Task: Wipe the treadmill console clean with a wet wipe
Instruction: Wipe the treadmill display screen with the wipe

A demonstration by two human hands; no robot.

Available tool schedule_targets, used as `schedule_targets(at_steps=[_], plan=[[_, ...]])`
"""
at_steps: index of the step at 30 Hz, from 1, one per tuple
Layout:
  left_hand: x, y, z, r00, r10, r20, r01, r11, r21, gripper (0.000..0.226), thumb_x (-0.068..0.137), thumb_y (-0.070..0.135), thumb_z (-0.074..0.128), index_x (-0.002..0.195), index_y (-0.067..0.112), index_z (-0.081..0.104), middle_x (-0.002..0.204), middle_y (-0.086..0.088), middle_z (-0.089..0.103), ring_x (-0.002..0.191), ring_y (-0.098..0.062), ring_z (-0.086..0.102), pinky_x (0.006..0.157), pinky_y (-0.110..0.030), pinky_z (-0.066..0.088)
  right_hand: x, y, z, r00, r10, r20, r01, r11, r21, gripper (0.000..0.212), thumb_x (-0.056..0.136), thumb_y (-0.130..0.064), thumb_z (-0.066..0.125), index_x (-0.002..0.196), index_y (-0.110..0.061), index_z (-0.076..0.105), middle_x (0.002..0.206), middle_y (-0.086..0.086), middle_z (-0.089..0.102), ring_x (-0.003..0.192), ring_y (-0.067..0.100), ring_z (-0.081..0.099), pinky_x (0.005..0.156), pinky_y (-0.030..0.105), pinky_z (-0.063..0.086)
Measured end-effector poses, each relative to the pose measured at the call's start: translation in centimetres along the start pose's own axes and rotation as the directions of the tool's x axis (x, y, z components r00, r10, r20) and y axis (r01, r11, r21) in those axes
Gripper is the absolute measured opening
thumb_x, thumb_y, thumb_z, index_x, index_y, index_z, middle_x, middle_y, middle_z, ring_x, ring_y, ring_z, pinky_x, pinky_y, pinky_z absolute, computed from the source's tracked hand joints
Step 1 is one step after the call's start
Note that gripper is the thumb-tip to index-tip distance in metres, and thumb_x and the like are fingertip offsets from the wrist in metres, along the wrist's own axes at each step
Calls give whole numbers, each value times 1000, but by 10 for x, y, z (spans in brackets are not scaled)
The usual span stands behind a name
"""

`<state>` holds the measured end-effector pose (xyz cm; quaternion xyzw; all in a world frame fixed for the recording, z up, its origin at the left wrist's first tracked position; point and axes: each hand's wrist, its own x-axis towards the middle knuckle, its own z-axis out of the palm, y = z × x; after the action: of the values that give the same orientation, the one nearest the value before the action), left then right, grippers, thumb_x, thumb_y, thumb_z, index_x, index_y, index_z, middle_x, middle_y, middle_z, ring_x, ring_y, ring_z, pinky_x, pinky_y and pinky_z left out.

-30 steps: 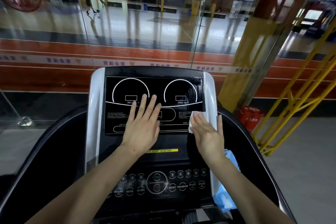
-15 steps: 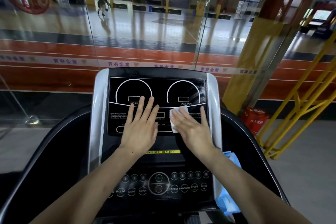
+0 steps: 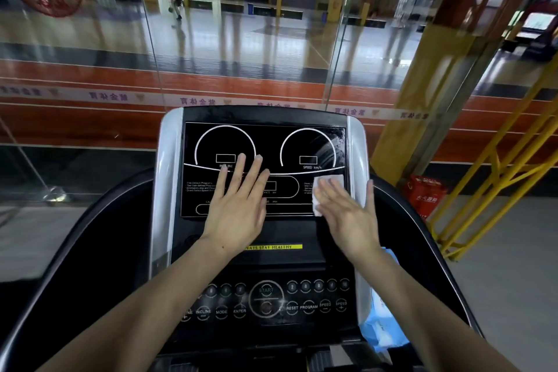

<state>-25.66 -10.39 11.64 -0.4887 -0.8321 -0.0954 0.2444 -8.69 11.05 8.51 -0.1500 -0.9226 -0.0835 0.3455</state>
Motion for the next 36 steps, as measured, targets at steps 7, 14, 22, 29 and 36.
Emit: schedule_targets(at_steps=[7, 14, 22, 29, 36], plan=[[4, 11, 0, 1000, 20, 18, -20, 1000, -7, 61, 105, 39, 24, 162, 16, 27, 174, -7, 9, 160, -34, -3, 128, -59, 12, 23, -3, -12, 989, 139, -47, -143, 986, -83, 38, 107, -21, 54, 144, -16, 58, 146, -9, 62, 138, 7, 55, 130, 45, -4], [-3, 9, -8, 1000, 13, -2, -13, 1000, 1, 61, 106, 39, 24, 162, 16, 27, 174, -7, 10, 161, -34, -2, 128, -58, 11, -22, -24, 1, 968, 220, -121, -229, 972, -59, 35, 92, -3, 74, 126, -10, 70, 128, -2, 73, 111, 9, 73, 126, 45, 24], [-24, -5, -6, 1000, -18, -3, 18, 1000, -6, 60, 105, 37, 29, 160, 15, 32, 174, -6, 14, 160, -35, 2, 127, -58, 12, -13, -75, 8, 994, 105, -27, -102, 991, 92, 36, 99, -9, 64, 135, -15, 67, 142, -4, 66, 127, 3, 63, 129, 43, 20], [-35, 2, -2, 999, 30, 10, -30, 999, -32, 59, 104, 36, 28, 158, 14, 36, 173, -7, 14, 161, -34, -1, 127, -59, 14, -18, -38, -10, 994, 96, -54, -86, 981, 173, 35, 87, -2, 80, 117, -19, 78, 131, -3, 73, 120, 16, 69, 112, 45, 45], [-38, 1, 1, 1000, 20, 20, -19, 999, -33, 59, 104, 37, 28, 159, 15, 36, 174, -6, 13, 161, -33, -3, 128, -58, 11, -18, -6, -20, 949, 304, -83, -287, 942, 174, 15, 89, -9, 80, 104, -11, 79, 95, 4, 74, 85, 29, 65, 81, 34, 54]])
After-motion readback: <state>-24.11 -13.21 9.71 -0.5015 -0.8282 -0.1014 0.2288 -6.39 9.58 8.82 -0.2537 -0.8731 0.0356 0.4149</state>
